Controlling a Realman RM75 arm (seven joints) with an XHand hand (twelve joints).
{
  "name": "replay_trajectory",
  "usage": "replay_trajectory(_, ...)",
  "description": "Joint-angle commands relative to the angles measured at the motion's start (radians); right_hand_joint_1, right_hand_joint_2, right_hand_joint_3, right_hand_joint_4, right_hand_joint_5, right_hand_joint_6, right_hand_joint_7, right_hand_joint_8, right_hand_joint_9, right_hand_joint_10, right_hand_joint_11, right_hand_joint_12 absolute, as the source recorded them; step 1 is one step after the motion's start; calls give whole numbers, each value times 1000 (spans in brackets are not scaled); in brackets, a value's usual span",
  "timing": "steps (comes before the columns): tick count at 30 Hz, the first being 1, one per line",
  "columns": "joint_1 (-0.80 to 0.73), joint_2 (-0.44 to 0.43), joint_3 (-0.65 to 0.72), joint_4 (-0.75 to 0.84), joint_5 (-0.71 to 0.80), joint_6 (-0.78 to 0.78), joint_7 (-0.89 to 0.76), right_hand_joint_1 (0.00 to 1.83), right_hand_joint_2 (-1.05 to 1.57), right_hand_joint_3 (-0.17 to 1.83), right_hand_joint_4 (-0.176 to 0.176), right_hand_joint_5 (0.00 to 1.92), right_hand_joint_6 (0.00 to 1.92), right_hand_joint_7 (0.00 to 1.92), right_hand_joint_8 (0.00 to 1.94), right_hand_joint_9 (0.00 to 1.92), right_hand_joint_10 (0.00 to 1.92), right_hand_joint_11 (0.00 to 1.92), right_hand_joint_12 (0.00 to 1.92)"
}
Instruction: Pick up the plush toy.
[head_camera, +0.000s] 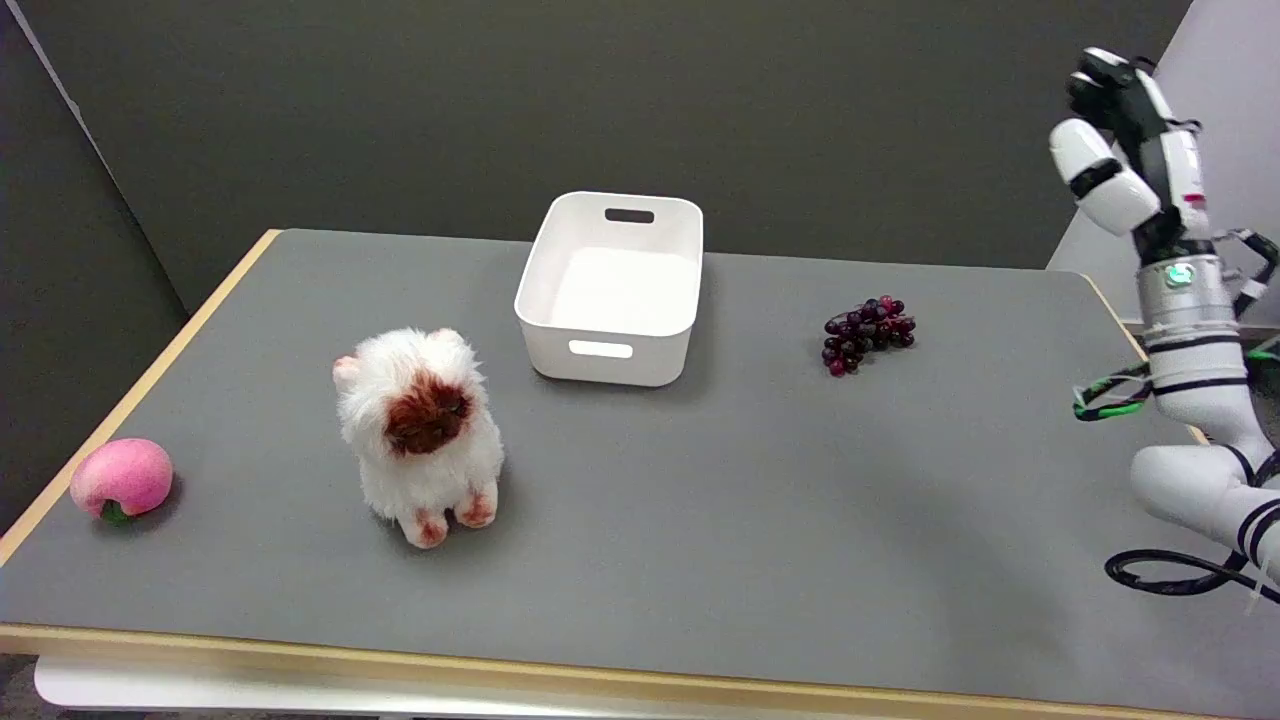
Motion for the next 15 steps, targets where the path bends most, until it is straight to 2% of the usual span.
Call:
replay_trajectory(1,-28,7,-186,568,-147,-222,-24,436,692,865,71,239,456,365,369,260,735,23,1142)
replay_trajectory(3,-6,-13,-233,627,-147,-258,-80,444,686,869,76,242,461,368,371,264,736,26,1142)
replay_trajectory(6,27,-59,-310,733,-171,-329,-188,409,636,983,83,233,501,354,433,272,730,56,1090)
replay_trajectory(9,61,-118,-359,806,-207,-400,-250,421,630,981,85,233,503,354,435,275,731,56,1090)
replay_trajectory(15,142,-249,-464,857,-265,-583,-343,446,629,983,86,231,502,352,434,274,727,56,1089)
